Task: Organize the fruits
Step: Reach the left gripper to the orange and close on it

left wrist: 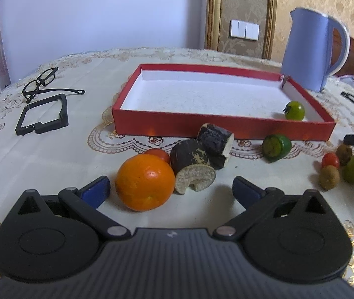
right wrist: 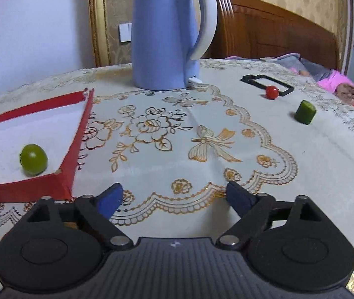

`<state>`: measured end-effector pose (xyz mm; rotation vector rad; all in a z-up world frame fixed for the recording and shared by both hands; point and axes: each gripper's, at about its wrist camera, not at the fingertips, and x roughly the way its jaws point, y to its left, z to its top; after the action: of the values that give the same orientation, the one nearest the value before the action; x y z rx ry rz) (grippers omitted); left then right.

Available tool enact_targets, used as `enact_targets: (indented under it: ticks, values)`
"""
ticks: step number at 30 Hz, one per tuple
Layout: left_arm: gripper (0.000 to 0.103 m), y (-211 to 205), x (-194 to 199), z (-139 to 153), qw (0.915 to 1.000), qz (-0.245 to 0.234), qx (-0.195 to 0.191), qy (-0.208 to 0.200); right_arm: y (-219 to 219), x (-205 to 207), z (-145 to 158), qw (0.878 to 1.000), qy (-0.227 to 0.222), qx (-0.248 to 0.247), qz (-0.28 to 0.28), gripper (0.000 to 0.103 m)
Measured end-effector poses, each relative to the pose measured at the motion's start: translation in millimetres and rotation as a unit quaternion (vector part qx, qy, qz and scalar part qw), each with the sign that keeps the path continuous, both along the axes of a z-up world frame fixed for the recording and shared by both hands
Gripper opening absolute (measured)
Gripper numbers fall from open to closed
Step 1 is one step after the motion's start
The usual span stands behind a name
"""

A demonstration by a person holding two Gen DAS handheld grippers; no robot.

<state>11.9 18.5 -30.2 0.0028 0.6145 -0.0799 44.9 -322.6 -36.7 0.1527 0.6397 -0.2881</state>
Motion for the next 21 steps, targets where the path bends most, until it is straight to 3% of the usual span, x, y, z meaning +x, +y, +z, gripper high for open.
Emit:
enact_targets:
  ticks: [7,11,17,19,21]
  values:
    - [0.103,17.5,-19.6,4.9,0.9987,0.013,0.033,-0.035,2.4,0.2,-0.7,1.0,0.005,-0.004,0.005,0.095]
    - [0.101,29.1,-18.9,3.3,0.9985,0.015,0.044,-0.027,2.3,0.0,-0.8,1.0,0.005,-0.003,0.006,0.096]
    - [0.093,35.6,-8.3,1.6,0.9995,0.011,0.026,-0.013,2.6,0.3,-1.1,1.0,0.005,-0.003,0.006,0.096]
    - [0.09,33.5,-8.6,1.5,0.9993,0.005,0.032,-0.017,2.7,0.4,-1.2,1.0,0.005,-0.003,0.006,0.096]
    - [0.074,33.2,-9.8,1.8,0.9995,-0.005,0.025,-0.019,2.8,0.5,-1.3,1.0,0.005,-0.003,0.006,0.096]
